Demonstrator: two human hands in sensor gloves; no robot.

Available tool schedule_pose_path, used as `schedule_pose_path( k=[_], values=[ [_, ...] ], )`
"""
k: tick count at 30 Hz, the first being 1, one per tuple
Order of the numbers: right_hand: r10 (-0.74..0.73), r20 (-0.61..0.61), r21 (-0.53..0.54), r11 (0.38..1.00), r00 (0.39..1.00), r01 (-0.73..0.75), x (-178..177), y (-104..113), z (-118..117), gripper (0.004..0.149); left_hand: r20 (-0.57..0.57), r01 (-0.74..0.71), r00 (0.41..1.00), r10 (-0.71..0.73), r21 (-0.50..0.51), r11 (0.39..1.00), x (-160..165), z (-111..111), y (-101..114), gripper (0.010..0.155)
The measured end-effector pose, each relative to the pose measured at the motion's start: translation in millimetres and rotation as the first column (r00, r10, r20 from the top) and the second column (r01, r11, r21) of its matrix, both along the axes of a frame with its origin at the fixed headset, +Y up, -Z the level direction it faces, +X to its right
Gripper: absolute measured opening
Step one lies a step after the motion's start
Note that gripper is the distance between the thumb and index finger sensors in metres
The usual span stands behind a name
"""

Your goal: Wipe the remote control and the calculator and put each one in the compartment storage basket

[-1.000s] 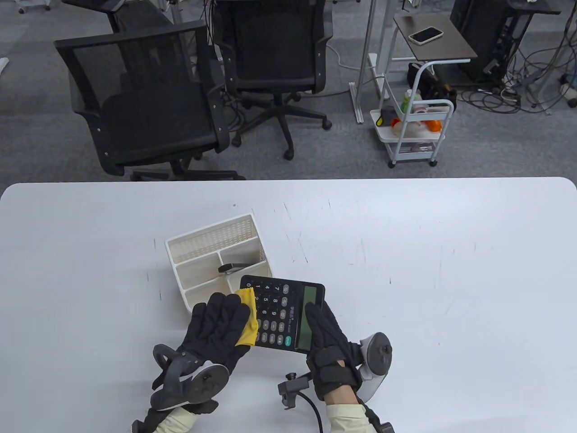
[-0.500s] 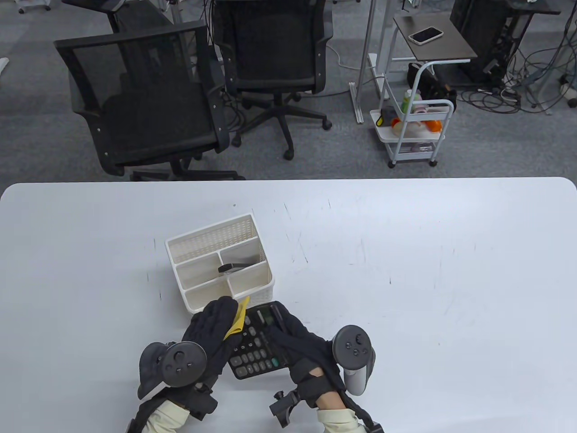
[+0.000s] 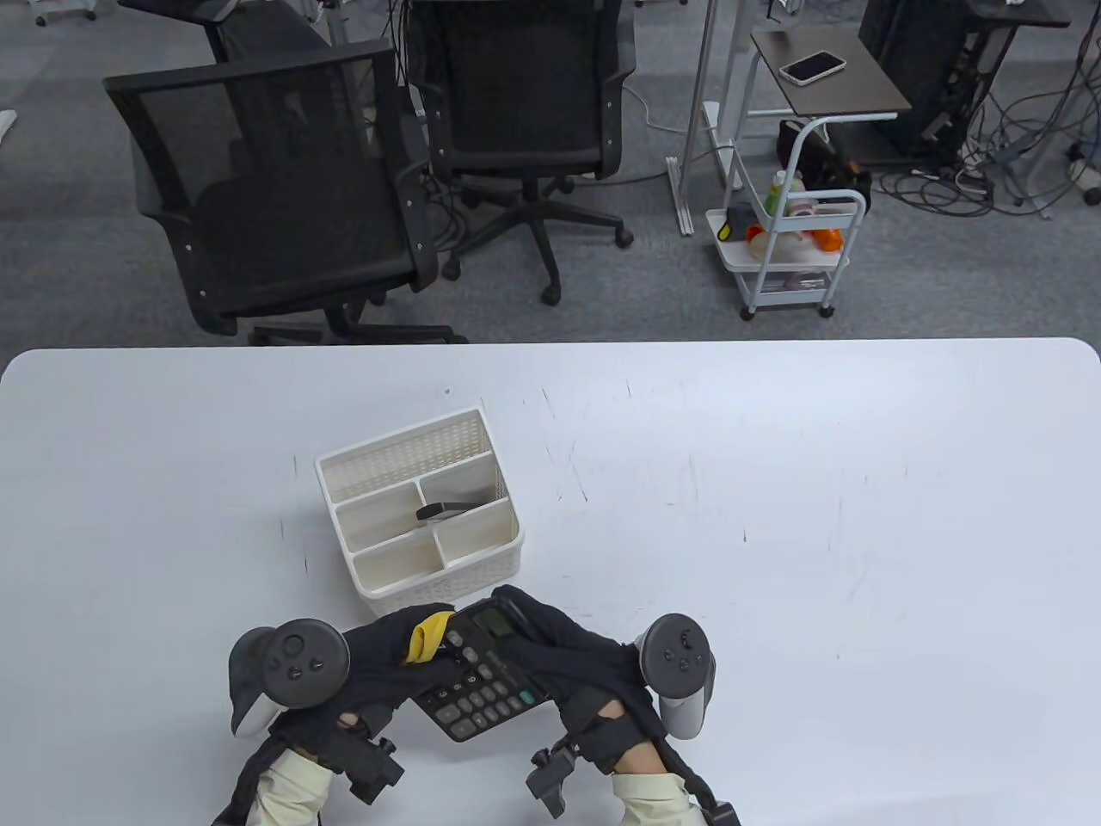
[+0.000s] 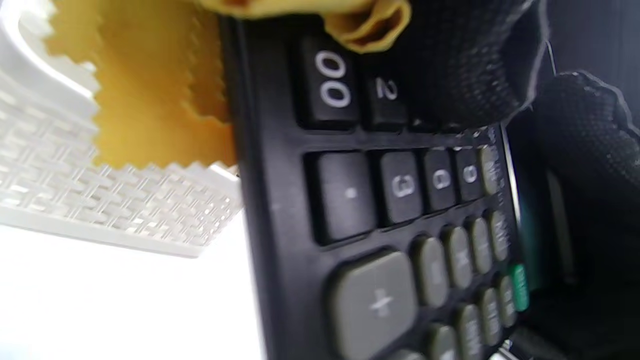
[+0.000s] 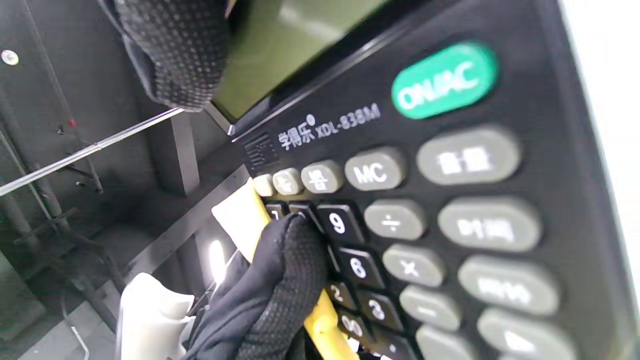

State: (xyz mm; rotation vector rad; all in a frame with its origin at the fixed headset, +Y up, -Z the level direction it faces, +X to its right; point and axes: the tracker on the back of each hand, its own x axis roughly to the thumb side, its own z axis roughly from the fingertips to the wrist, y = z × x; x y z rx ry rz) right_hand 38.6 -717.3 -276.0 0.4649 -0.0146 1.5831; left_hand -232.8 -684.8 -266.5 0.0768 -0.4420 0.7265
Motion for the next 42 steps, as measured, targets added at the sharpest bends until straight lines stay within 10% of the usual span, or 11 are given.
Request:
schedule_pose_path(
  k=[12, 22, 28, 34, 42],
  values=[
    [0.092, 0.141, -0.132, 0.989, 0.986, -0.074, 10, -12, 1, 0.084, -0.227, 0.148, 0.972, -0.052, 0.432, 0.890, 1, 26, 21, 0.051],
    [-0.228, 0.173, -0.302, 0.914, 0.958, 0.272, 11, -19, 3, 0.084, -0.201, 0.387, 0.920, -0.337, 0.610, 0.691, 39, 42, 16, 0.053],
    [-0.319, 0.289, -0.312, 0.860, 0.903, 0.404, 17, -21, 3, 0.087, -0.193, 0.500, 0.841, -0.505, 0.632, 0.591, 64, 49, 7, 0.060],
    [-0.299, 0.351, -0.215, 0.896, 0.887, 0.387, 26, -12, 5, 0.084, -0.197, 0.611, 0.777, -0.598, 0.468, 0.639, 67, 37, -7, 0.076],
    [-0.342, 0.391, -0.168, 0.887, 0.855, 0.431, 31, -11, 7, 0.084, -0.140, 0.552, 0.812, -0.566, 0.497, 0.670, 72, 40, -8, 0.077]
  ],
)
